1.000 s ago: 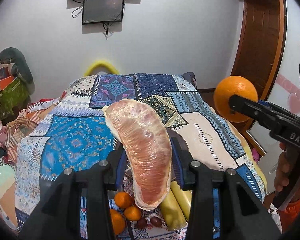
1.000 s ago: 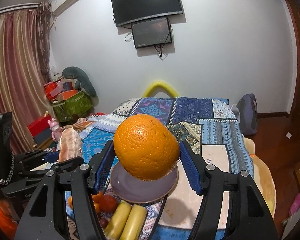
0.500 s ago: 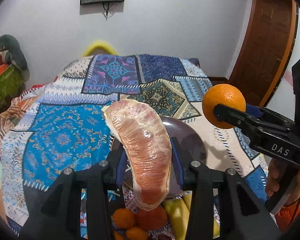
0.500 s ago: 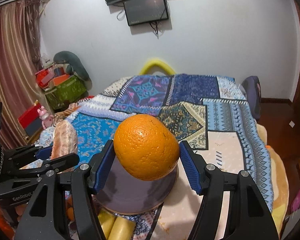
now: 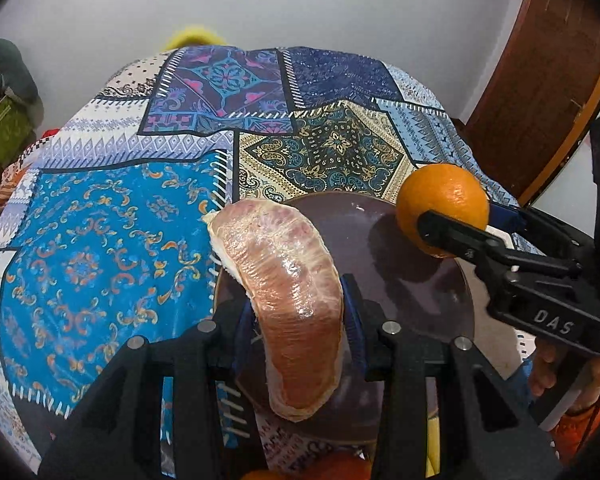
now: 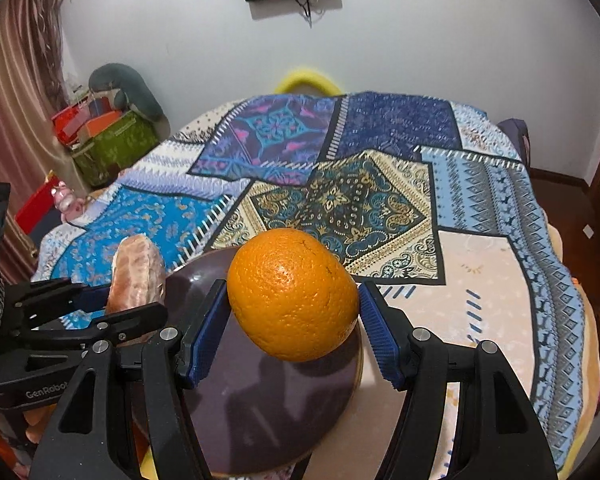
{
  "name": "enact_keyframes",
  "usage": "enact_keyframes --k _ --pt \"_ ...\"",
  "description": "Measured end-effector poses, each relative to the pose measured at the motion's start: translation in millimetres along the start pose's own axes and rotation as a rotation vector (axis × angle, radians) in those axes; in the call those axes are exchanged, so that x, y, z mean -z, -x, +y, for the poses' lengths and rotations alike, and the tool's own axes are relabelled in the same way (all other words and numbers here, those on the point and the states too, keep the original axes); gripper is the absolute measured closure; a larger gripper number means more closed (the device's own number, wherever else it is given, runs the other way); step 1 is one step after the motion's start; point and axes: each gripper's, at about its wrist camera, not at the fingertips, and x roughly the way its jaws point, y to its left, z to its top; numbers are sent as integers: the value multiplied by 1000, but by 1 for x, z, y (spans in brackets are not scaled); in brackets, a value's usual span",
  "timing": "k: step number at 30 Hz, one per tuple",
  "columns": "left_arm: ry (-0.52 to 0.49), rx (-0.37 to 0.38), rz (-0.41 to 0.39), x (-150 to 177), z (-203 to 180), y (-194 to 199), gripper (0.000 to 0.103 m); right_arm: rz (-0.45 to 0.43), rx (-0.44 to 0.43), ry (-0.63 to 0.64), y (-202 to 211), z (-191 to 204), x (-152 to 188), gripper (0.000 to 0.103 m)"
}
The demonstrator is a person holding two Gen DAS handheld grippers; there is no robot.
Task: Organize fruits
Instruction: 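Lower the pomelo segment and orange onto the plate and open both tools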
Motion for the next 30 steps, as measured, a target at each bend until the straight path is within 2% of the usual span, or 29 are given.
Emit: enact_keyframes --k 6,17,19,20,21,24,27,30 --pt "-39 -6 43 -7 -4 -16 63 51 11 9 -22 -2 -3 41" --pt "-32 -51 30 -12 2 -23 62 69 5 25 -34 -2 -2 39" --pt "-25 -78 16 -12 3 -20 53 71 8 35 -35 0 -2 39" --pt "-19 -76 12 -12 3 -18 44 77 5 39 -35 0 -2 39" --pt "-11 -68 6 -11 3 -16 41 83 3 38 -35 1 -2 39" --pt "0 -66 1 -8 5 -9 41 67 -19 28 -30 2 -1 38" --pt "0 -73 -10 -3 5 0 41 37 -2 45 -18 6 -3 32" --pt "-3 -69 -28 0 4 17 41 4 24 60 -3 10 -4 30"
